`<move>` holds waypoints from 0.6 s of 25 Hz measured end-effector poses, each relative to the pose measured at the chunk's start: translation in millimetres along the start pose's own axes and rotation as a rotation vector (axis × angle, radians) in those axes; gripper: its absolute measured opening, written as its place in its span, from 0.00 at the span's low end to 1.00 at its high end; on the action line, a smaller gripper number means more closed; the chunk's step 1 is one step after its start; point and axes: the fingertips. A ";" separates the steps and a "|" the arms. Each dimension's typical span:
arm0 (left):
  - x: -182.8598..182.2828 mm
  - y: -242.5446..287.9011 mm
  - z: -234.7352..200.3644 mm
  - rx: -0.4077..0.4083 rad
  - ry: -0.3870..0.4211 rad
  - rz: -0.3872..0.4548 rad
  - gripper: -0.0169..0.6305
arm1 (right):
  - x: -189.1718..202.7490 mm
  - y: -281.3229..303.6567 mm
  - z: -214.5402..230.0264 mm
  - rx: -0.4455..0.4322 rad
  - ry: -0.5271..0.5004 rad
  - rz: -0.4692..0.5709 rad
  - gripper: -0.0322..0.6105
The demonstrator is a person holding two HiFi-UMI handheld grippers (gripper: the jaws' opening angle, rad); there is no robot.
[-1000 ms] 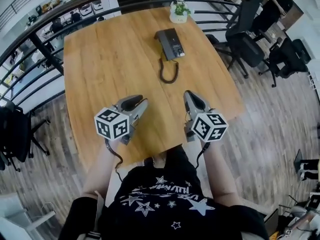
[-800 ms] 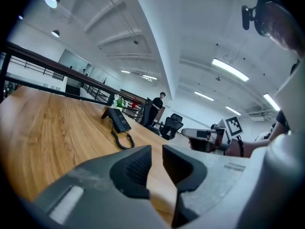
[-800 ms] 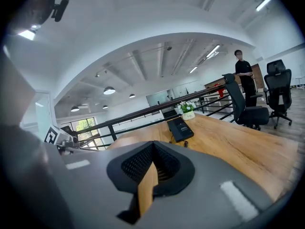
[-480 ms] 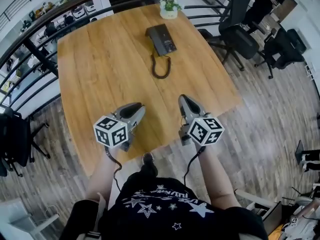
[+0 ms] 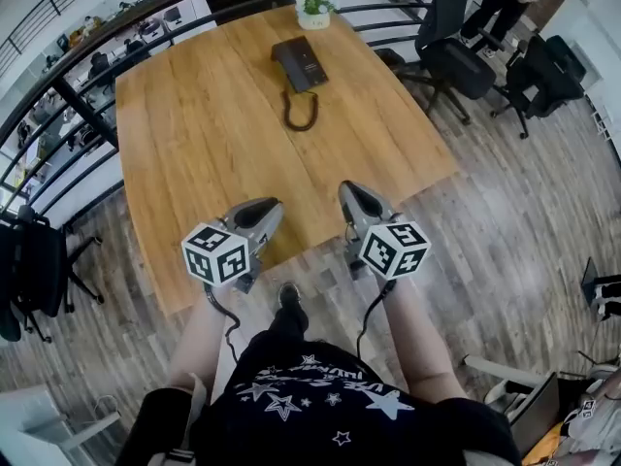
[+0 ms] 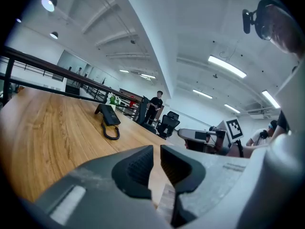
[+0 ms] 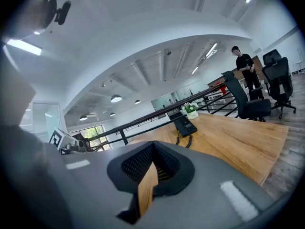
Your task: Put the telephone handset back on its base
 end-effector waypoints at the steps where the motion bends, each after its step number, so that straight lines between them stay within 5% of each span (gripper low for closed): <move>1: 0.2 -2.7 6.7 0.002 0.006 0.002 0.10 | 1.5 -6.7 -2.8 -0.001 -0.003 0.001 0.05; 15: 22.0 -51.0 98.1 0.027 0.031 0.030 0.08 | 36.6 -104.7 -39.0 0.026 -0.066 0.001 0.05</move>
Point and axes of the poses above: the fingertips, and each gripper's own axes: y forward along the fingers, z to its right, x out of its underside, and after that the axes turned 12 degrees about y, right-handed
